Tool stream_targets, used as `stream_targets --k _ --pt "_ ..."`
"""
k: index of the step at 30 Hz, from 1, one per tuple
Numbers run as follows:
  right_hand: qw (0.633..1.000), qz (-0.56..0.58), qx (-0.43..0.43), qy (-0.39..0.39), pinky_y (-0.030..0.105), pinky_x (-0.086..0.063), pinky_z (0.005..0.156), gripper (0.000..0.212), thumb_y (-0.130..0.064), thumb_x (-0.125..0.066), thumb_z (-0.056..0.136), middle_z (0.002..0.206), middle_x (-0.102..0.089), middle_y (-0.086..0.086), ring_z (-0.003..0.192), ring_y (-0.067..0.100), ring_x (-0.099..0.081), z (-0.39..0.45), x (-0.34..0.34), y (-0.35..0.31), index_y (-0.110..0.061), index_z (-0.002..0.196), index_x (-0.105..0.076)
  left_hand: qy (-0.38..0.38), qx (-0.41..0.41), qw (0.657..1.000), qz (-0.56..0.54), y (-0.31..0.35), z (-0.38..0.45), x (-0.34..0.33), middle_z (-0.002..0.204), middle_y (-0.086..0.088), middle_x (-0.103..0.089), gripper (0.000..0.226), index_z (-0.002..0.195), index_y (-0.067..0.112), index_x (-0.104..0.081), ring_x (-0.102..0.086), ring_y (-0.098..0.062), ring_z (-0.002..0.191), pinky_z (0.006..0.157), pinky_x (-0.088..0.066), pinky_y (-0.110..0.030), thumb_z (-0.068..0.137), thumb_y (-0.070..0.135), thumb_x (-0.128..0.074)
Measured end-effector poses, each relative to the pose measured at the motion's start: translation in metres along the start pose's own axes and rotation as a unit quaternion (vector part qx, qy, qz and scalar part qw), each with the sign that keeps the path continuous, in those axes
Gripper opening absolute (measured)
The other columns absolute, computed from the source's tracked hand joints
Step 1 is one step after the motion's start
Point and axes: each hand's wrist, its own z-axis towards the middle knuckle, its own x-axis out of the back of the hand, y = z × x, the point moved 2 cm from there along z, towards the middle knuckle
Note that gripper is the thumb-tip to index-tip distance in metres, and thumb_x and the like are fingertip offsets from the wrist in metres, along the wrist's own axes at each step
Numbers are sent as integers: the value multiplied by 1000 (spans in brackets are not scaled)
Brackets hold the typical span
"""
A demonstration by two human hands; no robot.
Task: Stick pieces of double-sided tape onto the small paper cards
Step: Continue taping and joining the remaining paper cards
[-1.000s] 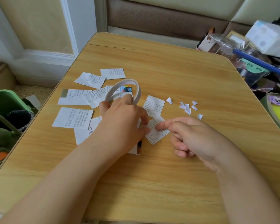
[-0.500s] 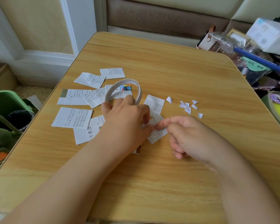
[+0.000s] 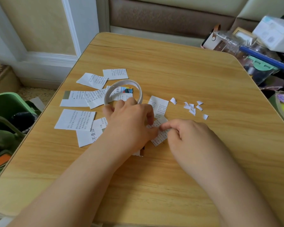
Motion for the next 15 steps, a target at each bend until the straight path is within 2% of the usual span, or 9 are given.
stream_targets --k 3,6,10,12,14,15 --pt "998 -58 -6 6 29 -45 68 36 -24 -31 95 92 -64 -6 86 21 -59 -2 -2 -7 -35 117 -58 -2 -1 1000 0 1 -1 1 77 12 -27 19 80 36 -49 -33 -17 95 93 -20 -41 78 51 -61" --pt "993 -117 -7 12 29 -37 66 33 -26 -30 97 101 -62 -6 93 23 -59 -5 -4 -11 -32 115 -57 -2 -1 1000 0 1 -1 1 76 12 -27 18 80 36 -49 -31 -16 94 94 -20 -42 78 50 -61" --pt "987 -162 -14 3 28 -31 59 32 -26 -31 98 100 -61 -7 87 23 -57 -8 -7 -16 -33 118 -55 -3 -1 1000 -3 1 0 0 76 13 -26 19 81 36 -49 -31 -17 94 95 -20 -42 78 50 -62" --pt "983 -183 -19 -8 26 -24 48 29 -22 -34 97 88 -56 -8 72 23 -45 -9 -8 -19 -32 116 -53 -1 -2 1000 -1 1 0 0 77 13 -26 20 81 36 -49 -30 -16 93 94 -20 -41 78 52 -62" --pt "980 -195 -27 -21 24 -17 45 23 -19 -35 96 72 -45 -9 65 22 -34 -10 -11 -22 -30 108 -52 0 -3 1000 -2 1 0 0 77 13 -27 21 81 36 -49 -29 -16 93 93 -20 -41 79 53 -62" --pt "981 -192 -30 -24 24 -16 45 19 -18 -34 96 72 -44 -9 64 23 -34 -10 -13 -23 -28 103 -49 0 -3 1000 -2 1 -1 0 76 13 -27 21 81 36 -49 -29 -16 93 93 -20 -41 79 53 -62"
